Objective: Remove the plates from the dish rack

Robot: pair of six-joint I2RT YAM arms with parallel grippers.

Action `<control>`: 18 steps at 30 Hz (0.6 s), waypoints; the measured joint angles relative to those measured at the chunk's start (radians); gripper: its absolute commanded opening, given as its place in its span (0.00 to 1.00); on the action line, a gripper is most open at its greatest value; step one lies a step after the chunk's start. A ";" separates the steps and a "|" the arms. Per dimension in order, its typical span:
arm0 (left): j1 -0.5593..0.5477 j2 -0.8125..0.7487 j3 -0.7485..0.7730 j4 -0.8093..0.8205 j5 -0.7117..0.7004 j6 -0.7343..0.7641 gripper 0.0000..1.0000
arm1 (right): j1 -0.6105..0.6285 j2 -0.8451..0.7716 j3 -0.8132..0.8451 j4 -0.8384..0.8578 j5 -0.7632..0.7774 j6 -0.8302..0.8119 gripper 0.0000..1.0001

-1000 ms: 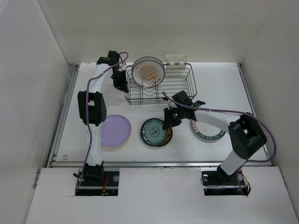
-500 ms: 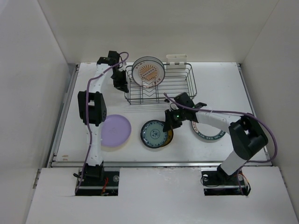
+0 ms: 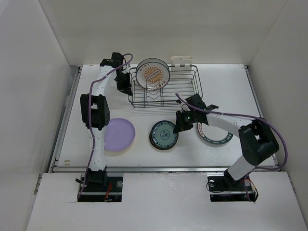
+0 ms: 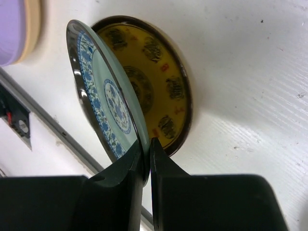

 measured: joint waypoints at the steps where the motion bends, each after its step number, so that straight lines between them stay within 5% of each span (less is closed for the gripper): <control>1: 0.000 0.000 0.000 0.000 -0.001 0.000 0.00 | 0.000 0.013 0.000 0.000 0.005 -0.002 0.23; 4: 0.000 0.000 0.000 0.000 -0.001 0.000 0.00 | 0.000 0.042 0.000 -0.020 0.027 -0.006 0.47; 7: 0.000 0.000 0.000 0.000 -0.001 0.000 0.00 | 0.000 0.046 0.008 -0.059 0.068 -0.008 0.57; 9: 0.000 0.000 0.000 0.000 -0.001 0.000 0.00 | 0.002 0.046 0.032 -0.099 0.097 -0.009 0.77; 10: 0.000 0.000 0.000 0.000 -0.001 0.001 0.00 | 0.006 0.046 0.053 -0.123 0.117 -0.010 0.97; 18: -0.002 -0.002 0.000 0.000 -0.008 0.011 0.01 | 0.071 0.039 0.252 -0.261 0.250 -0.026 0.99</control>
